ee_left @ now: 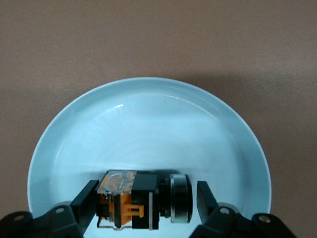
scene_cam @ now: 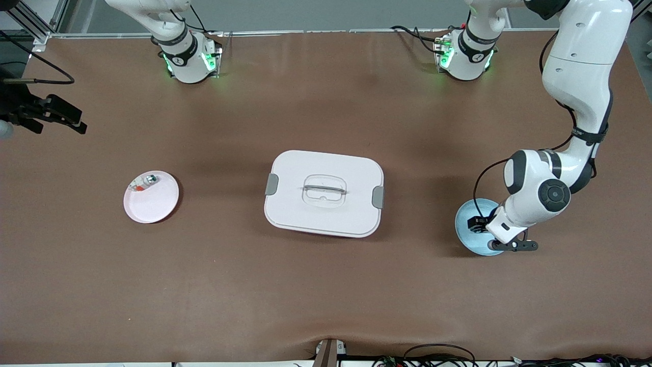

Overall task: Transfer orange switch to right arm and place
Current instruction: 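Close the left gripper on the black-orange switch and lift it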

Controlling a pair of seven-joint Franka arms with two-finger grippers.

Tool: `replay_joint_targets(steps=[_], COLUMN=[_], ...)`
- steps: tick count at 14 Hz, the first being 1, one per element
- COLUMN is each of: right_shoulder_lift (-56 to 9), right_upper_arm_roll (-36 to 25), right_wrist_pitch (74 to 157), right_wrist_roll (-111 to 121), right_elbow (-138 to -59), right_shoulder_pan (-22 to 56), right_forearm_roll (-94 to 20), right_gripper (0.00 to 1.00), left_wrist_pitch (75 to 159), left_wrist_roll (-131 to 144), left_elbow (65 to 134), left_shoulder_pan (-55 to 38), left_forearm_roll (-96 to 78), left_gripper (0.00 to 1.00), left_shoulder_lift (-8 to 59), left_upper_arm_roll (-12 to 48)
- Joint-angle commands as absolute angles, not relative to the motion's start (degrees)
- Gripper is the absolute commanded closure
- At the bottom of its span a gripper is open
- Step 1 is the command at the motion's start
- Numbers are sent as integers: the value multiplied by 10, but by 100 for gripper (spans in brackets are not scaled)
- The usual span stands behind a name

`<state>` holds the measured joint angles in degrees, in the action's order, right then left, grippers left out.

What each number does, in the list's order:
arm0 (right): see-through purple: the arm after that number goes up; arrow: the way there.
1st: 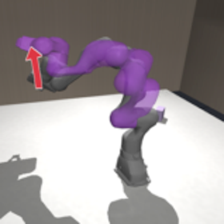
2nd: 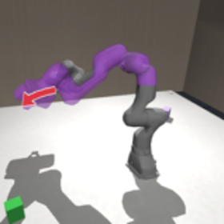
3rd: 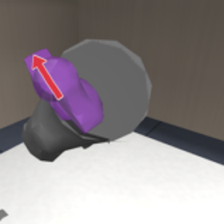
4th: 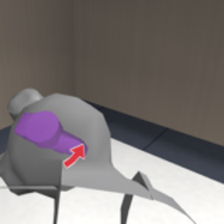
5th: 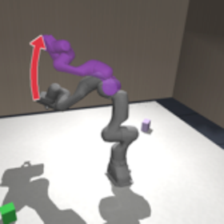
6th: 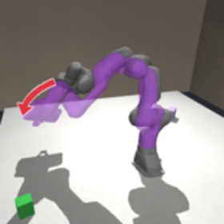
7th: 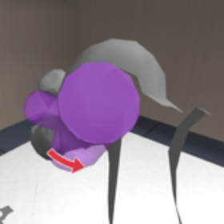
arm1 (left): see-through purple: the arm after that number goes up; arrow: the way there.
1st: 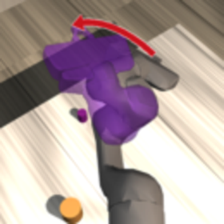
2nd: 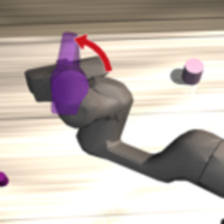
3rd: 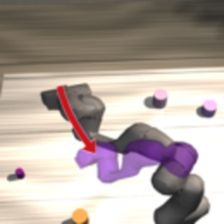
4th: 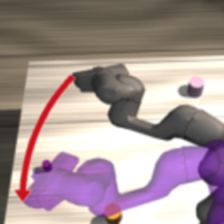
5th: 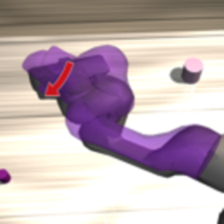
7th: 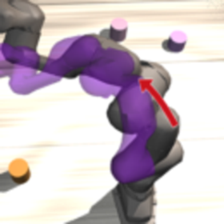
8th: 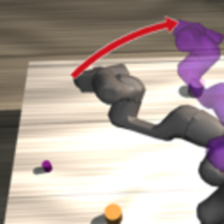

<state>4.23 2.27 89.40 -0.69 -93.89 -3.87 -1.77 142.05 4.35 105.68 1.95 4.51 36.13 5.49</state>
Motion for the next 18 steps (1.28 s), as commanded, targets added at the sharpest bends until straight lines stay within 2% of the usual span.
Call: replay_joint_targets(steps=[1,2,3,4,6,9,14,18], right_shoulder_lift=[50,50,50,50,49,43,40,-1], right_upper_arm_roll=[24,24,24,24,24,24,24,23], right_wrist_pitch=[891,891,891,892,893,890,876,871], right_wrist_roll=[-1,-1,-1,-1,0,-1,-1,-1], right_elbow=[-939,-939,-939,-939,-935,-922,-922,-922], right_shoulder_pan=[-44,-44,-44,-44,-44,-46,-59,-63], right_forearm_roll=[-25,-25,-25,-25,-25,-26,-28,-26], right_gripper=[0,0,0,0,0,0,0,0], left_wrist_pitch=[1430,1430,1427,1424,1404,1331,1204,1126], left_wrist_roll=[47,47,48,50,80,146,274,388], left_elbow=[1062,1062,1061,1060,1057,1034,955,894], left_shoulder_pan=[20,20,20,20,15,7,9,9], left_forearm_roll=[54,54,54,54,54,52,47,29], left_gripper=[42,67,87,100,100,100,100,100], left_shoulder_lift=[361,360,358,351,323,285,258,250], left_upper_arm_roll=[55,55,55,57,61,90,163,223])
